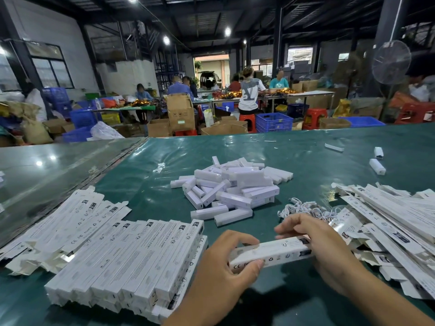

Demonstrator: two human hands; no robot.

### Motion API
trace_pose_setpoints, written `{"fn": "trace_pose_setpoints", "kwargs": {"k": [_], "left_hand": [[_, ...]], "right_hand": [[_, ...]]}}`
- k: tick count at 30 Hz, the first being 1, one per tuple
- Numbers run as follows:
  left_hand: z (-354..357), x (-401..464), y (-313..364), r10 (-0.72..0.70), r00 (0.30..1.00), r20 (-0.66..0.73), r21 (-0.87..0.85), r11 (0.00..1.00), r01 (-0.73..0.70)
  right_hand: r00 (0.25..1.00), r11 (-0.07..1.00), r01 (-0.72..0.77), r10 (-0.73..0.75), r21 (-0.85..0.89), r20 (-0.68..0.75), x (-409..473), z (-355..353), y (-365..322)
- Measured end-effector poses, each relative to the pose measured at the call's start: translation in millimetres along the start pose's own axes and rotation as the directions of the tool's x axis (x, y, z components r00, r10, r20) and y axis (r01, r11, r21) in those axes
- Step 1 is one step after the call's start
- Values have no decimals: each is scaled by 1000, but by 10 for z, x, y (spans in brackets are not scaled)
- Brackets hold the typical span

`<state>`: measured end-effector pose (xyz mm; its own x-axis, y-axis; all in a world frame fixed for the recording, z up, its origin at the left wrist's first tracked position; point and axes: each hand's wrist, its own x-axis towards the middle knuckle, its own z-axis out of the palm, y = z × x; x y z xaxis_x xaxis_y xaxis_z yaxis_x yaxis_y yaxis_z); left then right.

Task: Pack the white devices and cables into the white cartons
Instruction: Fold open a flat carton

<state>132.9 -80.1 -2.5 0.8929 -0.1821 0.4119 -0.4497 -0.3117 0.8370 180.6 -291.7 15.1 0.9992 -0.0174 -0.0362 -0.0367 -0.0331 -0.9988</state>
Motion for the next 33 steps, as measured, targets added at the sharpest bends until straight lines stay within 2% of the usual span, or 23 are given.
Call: {"fn": "trace_pose_setpoints", "kwargs": {"k": [3,5,8,10,13,15,18,22,24,27,31,33], "left_hand": [[64,-41,37,-29,993,-112,-29,999,26],[114,-70,46,-3,976,-217,28,1000,9],[161,-118,33,8,948,-317,24,1000,0],[137,-112,20,25,960,-280,48,999,-12],[90,-75,10,76,994,-78,112,991,-67],[121,-71,15,121,993,13,221,968,-121],[160,-77,-10,161,986,-34,371,919,-137],[50,-47,-4,113,968,-223,327,944,-35],[6,-31,6,124,956,-265,340,940,-28],[14,-40,27,90,972,-217,324,946,-15],[16,-44,19,83,982,-171,418,908,-4],[-26,-23,31,57,984,-169,392,920,14]], "right_hand": [[999,985,34,-35,168,8,-59,94,-16],[998,984,70,-69,161,-13,-110,166,0],[993,989,117,-114,87,-34,-194,278,30],[988,986,142,-136,82,-71,-202,285,28],[977,981,159,-140,111,-163,-111,175,-27],[973,967,138,-93,214,-210,-34,85,-51],[976,930,115,-41,348,-215,47,-4,-15],[985,975,97,-65,202,-161,79,23,86],[993,977,113,-103,182,-61,30,89,95],[989,974,118,-132,193,64,-44,152,81],[994,970,89,-100,226,38,-40,157,92],[996,977,73,-82,202,37,-34,149,101]]}}
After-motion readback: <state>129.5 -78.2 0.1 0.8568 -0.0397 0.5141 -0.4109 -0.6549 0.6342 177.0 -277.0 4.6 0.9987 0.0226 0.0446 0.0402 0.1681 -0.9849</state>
